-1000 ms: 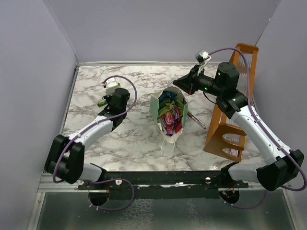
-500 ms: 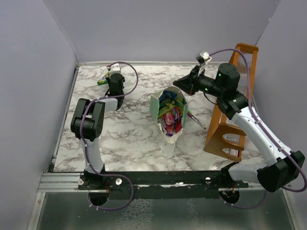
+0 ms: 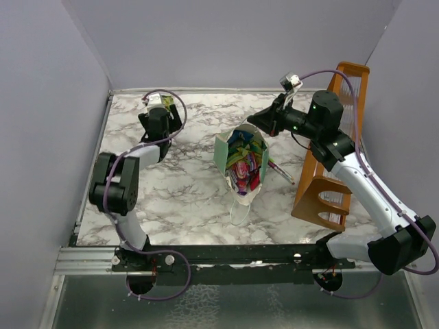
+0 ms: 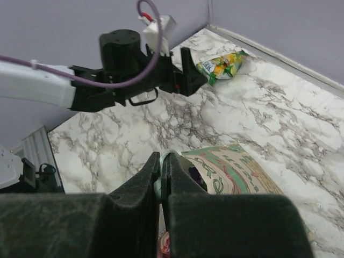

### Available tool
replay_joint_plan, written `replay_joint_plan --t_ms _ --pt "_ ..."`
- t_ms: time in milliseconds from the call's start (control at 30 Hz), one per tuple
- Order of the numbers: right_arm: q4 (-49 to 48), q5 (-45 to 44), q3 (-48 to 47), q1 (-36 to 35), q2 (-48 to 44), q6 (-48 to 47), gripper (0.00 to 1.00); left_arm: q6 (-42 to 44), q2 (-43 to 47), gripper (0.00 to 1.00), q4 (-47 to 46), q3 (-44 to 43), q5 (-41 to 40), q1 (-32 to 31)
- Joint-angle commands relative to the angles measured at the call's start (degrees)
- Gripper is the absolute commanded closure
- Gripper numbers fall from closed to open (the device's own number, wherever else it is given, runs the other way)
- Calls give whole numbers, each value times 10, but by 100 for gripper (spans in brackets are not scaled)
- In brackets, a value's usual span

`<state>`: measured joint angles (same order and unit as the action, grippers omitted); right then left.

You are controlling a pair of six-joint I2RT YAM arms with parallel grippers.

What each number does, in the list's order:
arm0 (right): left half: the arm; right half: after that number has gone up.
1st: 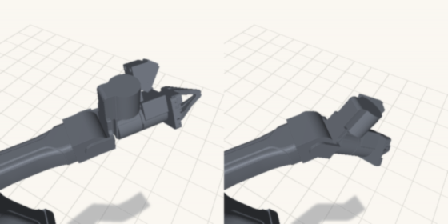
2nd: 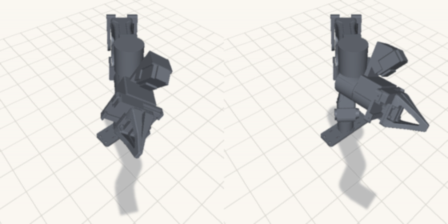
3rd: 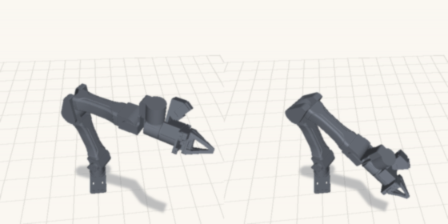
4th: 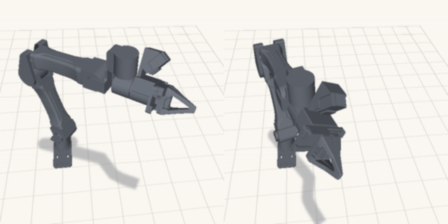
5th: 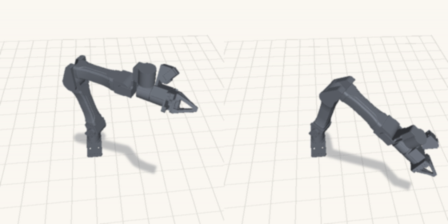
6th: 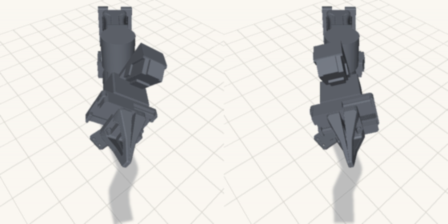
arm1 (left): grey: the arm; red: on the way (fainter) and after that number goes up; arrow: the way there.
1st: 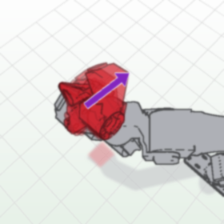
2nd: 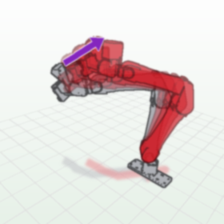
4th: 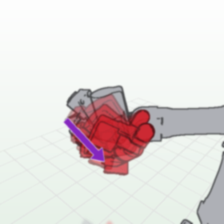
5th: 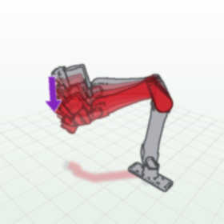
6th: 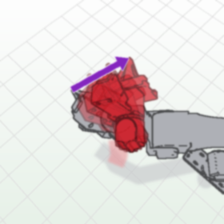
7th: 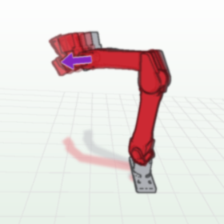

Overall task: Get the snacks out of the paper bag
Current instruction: Place the snack at the center of the board, then take out the snack from the paper bag.

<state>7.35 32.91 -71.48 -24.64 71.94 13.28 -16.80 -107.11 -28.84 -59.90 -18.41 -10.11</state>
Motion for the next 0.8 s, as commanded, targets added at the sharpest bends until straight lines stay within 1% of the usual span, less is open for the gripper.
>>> replay_joint_plan --t_ms 0,100,200,267,300,433,533,600,667,700,733,767 --pt "-35 22 -2 0 -5 9 99 -190 162 7 116 70 66 12" --pt "-35 29 1 0 -4 10 99 -228 256 7 116 136 135 17" --pt "-41 32 11 0 -11 13 99 -250 347 7 154 177 190 19" --pt "-41 29 16 0 -16 13 99 -252 410 7 181 196 229 20" --pt "-42 28 19 0 -18 12 99 -247 456 7 186 207 247 20" --pt "-49 30 25 0 -21 14 98 -221 593 7 103 271 356 17" --pt "-46 36 21 0 -16 12 99 -210 632 10 112 257 426 3" --pt "-48 37 20 0 -15 12 99 -227 636 13 95 251 479 -7" --pt "-47 36 18 0 -16 12 99 -242 630 18 72 246 512 -32" --pt "-46 35 16 0 -16 11 99 -237 626 21 79 235 509 -57" --pt "-46 35 16 0 -17 11 99 -213 624 23 94 226 496 -91" --pt "-45 33 16 0 -18 11 99 -188 620 24 111 215 464 -127"
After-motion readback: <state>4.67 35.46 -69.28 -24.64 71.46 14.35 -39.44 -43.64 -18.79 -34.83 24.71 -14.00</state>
